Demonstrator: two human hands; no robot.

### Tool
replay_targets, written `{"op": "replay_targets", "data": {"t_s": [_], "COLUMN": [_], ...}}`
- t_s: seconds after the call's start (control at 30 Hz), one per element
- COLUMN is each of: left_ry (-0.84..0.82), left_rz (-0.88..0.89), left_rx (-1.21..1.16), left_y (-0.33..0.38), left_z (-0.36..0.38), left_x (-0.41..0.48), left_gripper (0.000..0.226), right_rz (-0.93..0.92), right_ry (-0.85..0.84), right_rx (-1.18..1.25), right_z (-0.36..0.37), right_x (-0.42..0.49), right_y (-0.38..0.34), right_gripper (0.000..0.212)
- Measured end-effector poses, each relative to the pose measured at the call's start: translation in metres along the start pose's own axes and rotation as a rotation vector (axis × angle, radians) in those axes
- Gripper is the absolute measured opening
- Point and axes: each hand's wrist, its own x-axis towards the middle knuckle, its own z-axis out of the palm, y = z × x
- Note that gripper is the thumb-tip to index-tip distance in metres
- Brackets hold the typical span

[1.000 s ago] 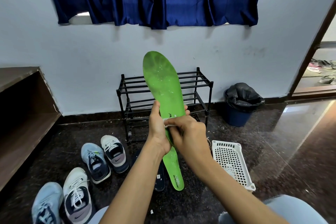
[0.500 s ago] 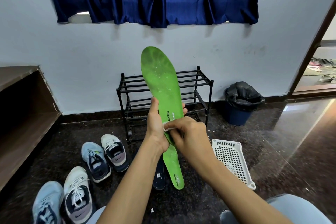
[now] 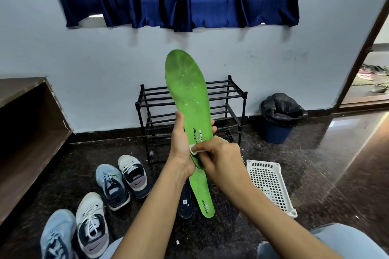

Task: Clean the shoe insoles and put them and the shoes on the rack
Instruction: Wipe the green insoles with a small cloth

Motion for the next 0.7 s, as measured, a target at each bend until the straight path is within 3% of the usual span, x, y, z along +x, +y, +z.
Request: {"op": "replay_targets", "data": {"t_s": [0.2, 0.4, 0.53, 0.7], "left_ry": [-0.003, 0.001, -0.008, -0.01], "left_rz": [0.011, 0.022, 0.013, 0.024], "left_rx": [-0.079, -0.057, -0.067, -0.065], "left_y": [0.009, 0.003, 0.002, 0.008], "left_z": [-0.009, 0.0, 0.002, -0.005], "left_x": [0.006, 0.003, 0.004, 0.005], "left_gripper": [0.083, 0.081, 0.08, 0.084], "right_rz": [0.008, -0.082, -0.063, -0.04], "right_ry": [-0.152, -0.116, -0.054, -0.146], "right_rx": [-0.087, -0.24, -0.206, -0.216], "right_z": [-0.001, -0.002, -0.002, 0.002], "right_x": [-0.007, 0.0, 0.002, -0.008], "right_y": [0.002, 0.008, 0.01, 0.007], "right_gripper": [0.02, 0.019, 0.02, 0.023]}}
